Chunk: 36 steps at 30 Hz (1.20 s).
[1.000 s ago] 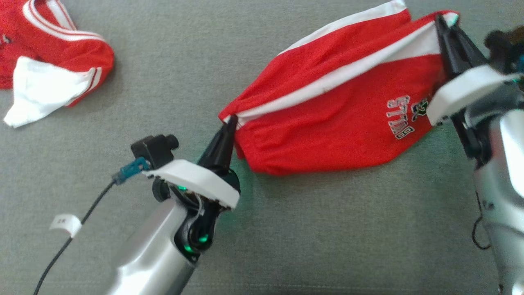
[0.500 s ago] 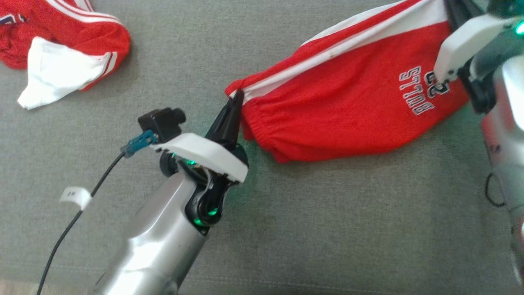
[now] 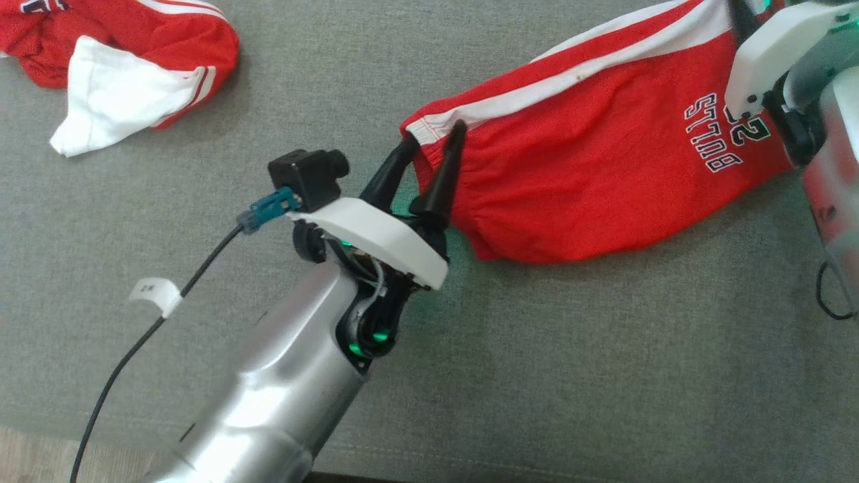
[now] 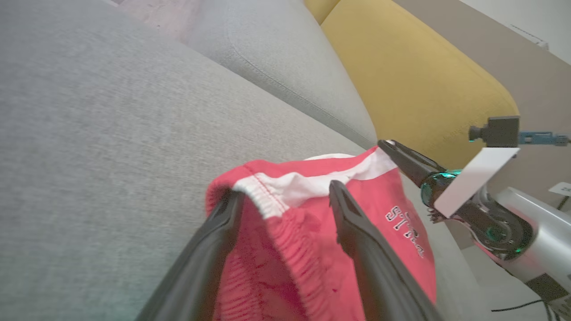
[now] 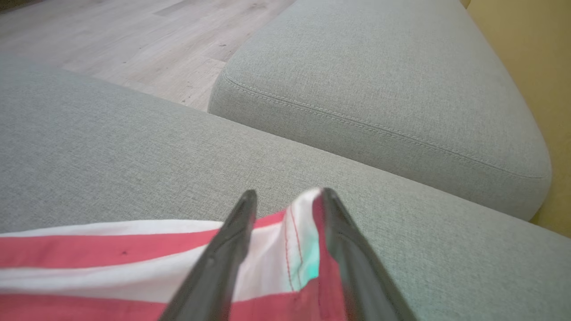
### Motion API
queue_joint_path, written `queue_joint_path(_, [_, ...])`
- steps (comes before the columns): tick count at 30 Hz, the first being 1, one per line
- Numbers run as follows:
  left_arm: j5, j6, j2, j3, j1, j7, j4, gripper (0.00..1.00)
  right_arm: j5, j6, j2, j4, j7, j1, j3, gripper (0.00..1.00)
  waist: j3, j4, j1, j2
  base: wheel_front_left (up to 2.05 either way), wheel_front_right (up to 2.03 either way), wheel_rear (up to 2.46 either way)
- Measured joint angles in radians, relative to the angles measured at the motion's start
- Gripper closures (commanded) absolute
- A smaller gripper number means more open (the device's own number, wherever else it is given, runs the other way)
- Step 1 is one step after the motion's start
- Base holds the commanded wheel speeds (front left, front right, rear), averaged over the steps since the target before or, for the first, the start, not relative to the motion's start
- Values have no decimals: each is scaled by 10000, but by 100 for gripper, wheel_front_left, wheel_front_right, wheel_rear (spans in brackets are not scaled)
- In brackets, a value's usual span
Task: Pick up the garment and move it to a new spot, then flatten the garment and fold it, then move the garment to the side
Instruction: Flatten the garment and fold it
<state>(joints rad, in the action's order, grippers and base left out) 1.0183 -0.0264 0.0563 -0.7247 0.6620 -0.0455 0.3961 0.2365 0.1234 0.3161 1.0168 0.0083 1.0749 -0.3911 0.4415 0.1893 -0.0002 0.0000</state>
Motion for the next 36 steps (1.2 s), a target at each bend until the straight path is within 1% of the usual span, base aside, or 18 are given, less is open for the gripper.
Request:
queue_joint_path(4, [-130, 94, 71, -192, -55, 4, -562, 0, 268, 0, 38, 314, -98, 271, -435, 0, 17, -45, 3, 0, 0, 0, 0])
queue_joint_path(5, [-176, 107, 226, -221, -182, 4, -949, 0, 433, 0, 73, 410, -121, 360, -625, 0, 1, -55, 1, 0, 0, 0, 0])
queue_joint_path(8, [-274, 286, 646, -307, -567, 69, -1461, 0, 675, 0, 169, 594, -174, 447, -853, 0, -87, -59, 2, 0, 0, 0, 0])
queue_joint_path(12, [-562, 669, 1315, -464, -1226, 146, -2021, 0, 1057, 0, 376, 782, -173, 436, -1200, 0, -310, -70, 1, 0, 0, 0, 0])
queue_joint_path(14, [-587, 777, 1559, -456, -1508, 146, -2266, 0, 1260, 0, 433, 796, -171, 421, -1392, 0, -436, -92, 1, 0, 0, 0, 0])
queue_joint_path(16, [-587, 790, 1659, -449, -1638, 125, -2435, 0, 1358, 0, 445, 794, -169, 402, -1517, 0, -510, -105, 1, 0, 0, 0, 0])
queue_joint_path(18, [-654, 815, 1852, -451, -1846, -13, -2790, 0, 1615, 0, 464, 790, -61, 337, -1760, 0, -678, -122, 1, 0, 0, 0, 0])
queue_joint_path(21, [-972, 1118, 2213, -278, -2150, -453, -3191, 0, 2096, 0, 593, 759, 253, -23, -2061, 0, -988, -116, 1, 0, 0, 0, 0])
queue_joint_path(24, [-1179, 1427, 2525, 21, -2547, -968, -3494, 0, 2679, 0, 880, 817, 698, -663, -2199, 0, -1315, -55, 0, 0, 0, 0, 0])
queue_joint_path(28, [-1323, 1772, 2640, 437, -3098, -1576, -3889, 0, 3289, 0, 1225, 915, 1062, -1359, -2247, 0, -1561, 194, 0, 0, 0, 0, 0])
queue_joint_path(31, [-1453, 2002, 2771, 690, -3406, -1770, -4086, 0, 3641, 0, 1290, 961, 1254, -1467, -2234, 0, -1552, 394, 0, 0, 0, 0, 0])
queue_joint_path(33, [-1486, 2100, 2840, 853, -3590, -1848, -4172, 0, 3831, 0, 1313, 1032, 1384, -1438, -2169, 0, -1439, 470, 1, 1, 0, 0, 0])
queue_joint_path(36, [-1586, 2125, 2840, 913, -3707, -1864, -4272, 0, 4065, 0, 1323, 1202, 1680, -1440, -2127, 0, -1259, 574, 3, 0, 0, 0, 0])
